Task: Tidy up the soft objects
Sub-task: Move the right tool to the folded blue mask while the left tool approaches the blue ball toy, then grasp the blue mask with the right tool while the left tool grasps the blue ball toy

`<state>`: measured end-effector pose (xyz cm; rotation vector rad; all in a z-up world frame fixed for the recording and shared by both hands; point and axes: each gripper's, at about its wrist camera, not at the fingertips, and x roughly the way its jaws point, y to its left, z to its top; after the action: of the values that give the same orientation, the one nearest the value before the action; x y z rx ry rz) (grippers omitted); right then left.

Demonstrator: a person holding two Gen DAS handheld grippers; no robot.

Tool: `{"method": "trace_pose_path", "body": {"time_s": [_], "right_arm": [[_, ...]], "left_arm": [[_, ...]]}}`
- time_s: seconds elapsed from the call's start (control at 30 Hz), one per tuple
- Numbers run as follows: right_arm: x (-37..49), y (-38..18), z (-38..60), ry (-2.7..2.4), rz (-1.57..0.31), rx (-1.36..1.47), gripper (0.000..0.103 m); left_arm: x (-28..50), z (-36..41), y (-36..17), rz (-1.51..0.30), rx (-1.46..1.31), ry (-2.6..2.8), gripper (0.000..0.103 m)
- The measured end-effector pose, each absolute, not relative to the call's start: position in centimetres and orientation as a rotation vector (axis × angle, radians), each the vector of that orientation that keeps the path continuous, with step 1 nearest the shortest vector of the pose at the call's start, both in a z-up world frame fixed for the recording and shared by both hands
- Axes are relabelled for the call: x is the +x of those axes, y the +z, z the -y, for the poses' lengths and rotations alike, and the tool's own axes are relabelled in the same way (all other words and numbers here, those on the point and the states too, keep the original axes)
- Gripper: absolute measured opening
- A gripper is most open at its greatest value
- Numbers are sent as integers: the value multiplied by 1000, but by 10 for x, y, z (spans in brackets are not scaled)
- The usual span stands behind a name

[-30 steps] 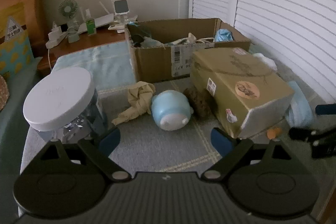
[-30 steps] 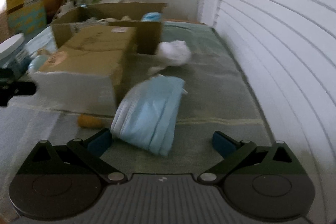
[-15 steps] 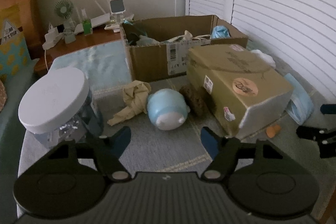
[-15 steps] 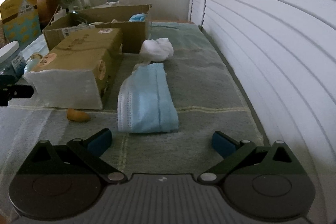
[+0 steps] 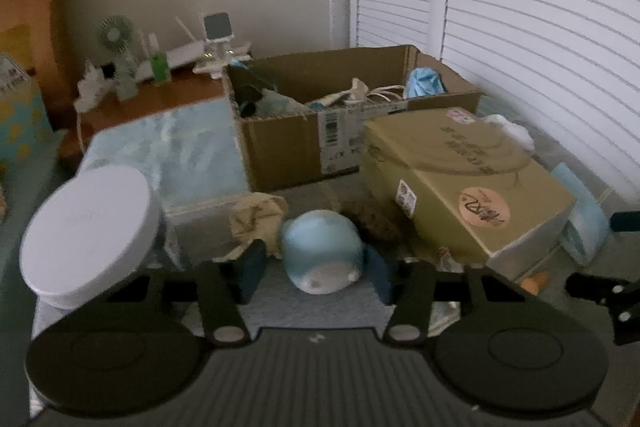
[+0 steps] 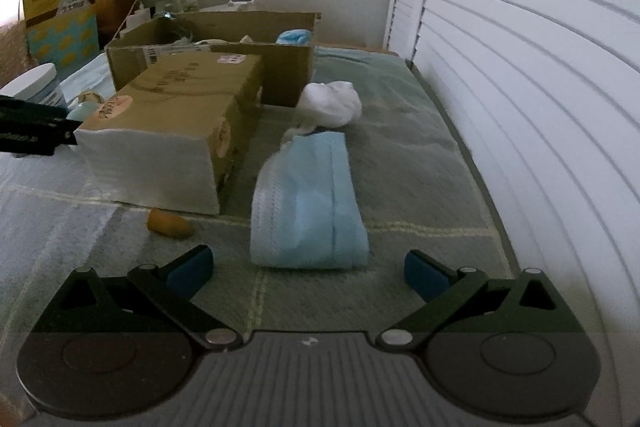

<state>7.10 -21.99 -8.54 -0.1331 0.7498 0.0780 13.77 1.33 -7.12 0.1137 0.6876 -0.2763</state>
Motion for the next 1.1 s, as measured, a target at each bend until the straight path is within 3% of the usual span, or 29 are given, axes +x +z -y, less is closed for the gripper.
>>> {"method": "trace_pose_path", "body": {"time_s": [0.13,0.23,0.4,0.53,0.73,0.87,1.1], "right_arm": [[73,-83,215,90,-743,-155,99],[75,-80,212,106,-732,-165,89],[81,-75,209,114,-714,-165,80],[88,-78,211,99,-744,-162,61],[87,-73,216,102,-749,-137,62],[93,-72,216,102,-743,-125,65],[107,-75,217,104,-757,-121,66]], "left_arm": [[140,-12,-74,-698,105,-293,45],[140,-13,-73,-698,103,-296,44],[136,-17,-71,-710,103,-303,44],[125,-20,-69,-728,106,-320,44],[114,-22,-70,-731,120,-313,47],[121,-22,-72,-731,98,-296,56],[130,-20,-75,-730,91,-289,56]]}}
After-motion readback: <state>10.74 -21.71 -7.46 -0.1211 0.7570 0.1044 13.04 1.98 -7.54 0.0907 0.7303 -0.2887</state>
